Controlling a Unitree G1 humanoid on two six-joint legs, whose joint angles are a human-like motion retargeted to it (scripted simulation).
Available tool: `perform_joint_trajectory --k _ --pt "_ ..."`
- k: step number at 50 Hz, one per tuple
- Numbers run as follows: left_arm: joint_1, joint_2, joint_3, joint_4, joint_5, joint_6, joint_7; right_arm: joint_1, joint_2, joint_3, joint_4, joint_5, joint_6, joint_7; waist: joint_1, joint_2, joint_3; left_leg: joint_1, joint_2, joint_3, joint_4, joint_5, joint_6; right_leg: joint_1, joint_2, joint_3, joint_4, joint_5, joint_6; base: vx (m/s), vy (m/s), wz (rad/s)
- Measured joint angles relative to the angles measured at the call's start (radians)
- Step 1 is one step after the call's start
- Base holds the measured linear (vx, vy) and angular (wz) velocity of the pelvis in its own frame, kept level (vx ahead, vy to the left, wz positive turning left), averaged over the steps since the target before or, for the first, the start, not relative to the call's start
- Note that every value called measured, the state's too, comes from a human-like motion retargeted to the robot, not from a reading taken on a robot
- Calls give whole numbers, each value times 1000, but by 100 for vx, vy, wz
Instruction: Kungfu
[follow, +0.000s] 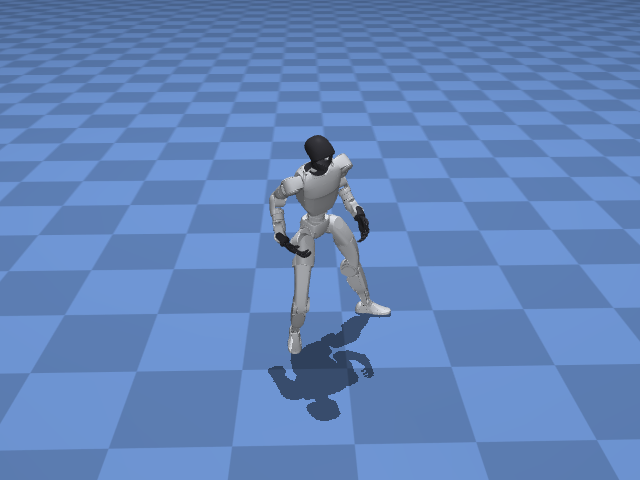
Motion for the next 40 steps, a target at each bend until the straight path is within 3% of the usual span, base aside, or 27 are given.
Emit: perform_joint_trajectory --k 3,6,10,13,16,19,23,25,28,30,35,40 --pt "-119 53 -1 -90 12 3 31 76 -32 -138 -81 -23 -43 -42 23 10 12 -48 47 -6 54 -23 0 54 34 -40 -47 31 13 12 8 47" --pt "-277 124 5 -221 78 4 89 169 -50 -331 -129 -97 -74 -109 60 53 32 -117 166 -87 172 -97 0 149 149 -85 -145 78 27 30 7 32" --pt "-555 209 7 -343 236 12 204 241 -81 -559 -47 -229 -153 -302 131 77 22 -196 257 -109 341 -188 98 218 248 -34 -275 209 63 27 27 25" --pt "-774 234 -4 -340 346 9 325 253 -146 -674 153 -398 -237 -477 161 104 6 -267 171 -280 408 -151 62 298 262 12 -370 312 114 42 75 89" --pt "-894 318 31 -362 364 12 384 157 -178 -700 420 -580 -232 -596 210 123 -37 -329 93 -366 522 -228 14 387 238 9 -479 392 137 59 87 91" --pt "-897 489 204 -412 307 8 402 -70 -145 -591 703 -548 -181 -522 295 103 -85 -341 46 -324 609 -304 22 430 194 32 -558 465 138 58 60 2" --pt "-835 647 526 -432 184 -50 437 -412 -47 -234 1049 -312 -33 -254 368 108 -130 -368 33 -299 727 -432 32 507 184 -33 -704 542 87 57 71 -8" --pt "-827 677 603 -446 176 -63 475 -529 7 10 1094 -183 61 -77 417 99 -155 -372 26 -270 766 -466 38 536 166 -83 -767 559 49 38 55 -25" --pt "-806 723 674 -467 285 -31 543 -671 128 274 1045 -184 105 122 459 94 -175 -389 24 -254 821 -520 50 556 179 -112 -849 575 -22 32 43 -15" --pt "-797 735 693 -483 379 -13 618 -755 225 354 1018 -227 77 129 470 98 -184 -402 23 -265 847 -551 62 585 211 -117 -911 570 -48 19 22 12" --pt "-757 733 723 -487 425 -25 731 -861 304 464 1026 -129 89 139 432 62 -176 -408 8 -270 877 -569 87 603 249 -79 -985 551 -59 20 12 13" --pt "-620 669 844 -437 375 -46 763 -905 306 510 944 -63 86 106 404 23 -161 -395 22 -252 877 -566 102 589 240 -125 -992 588 -17 1 -3 -25"
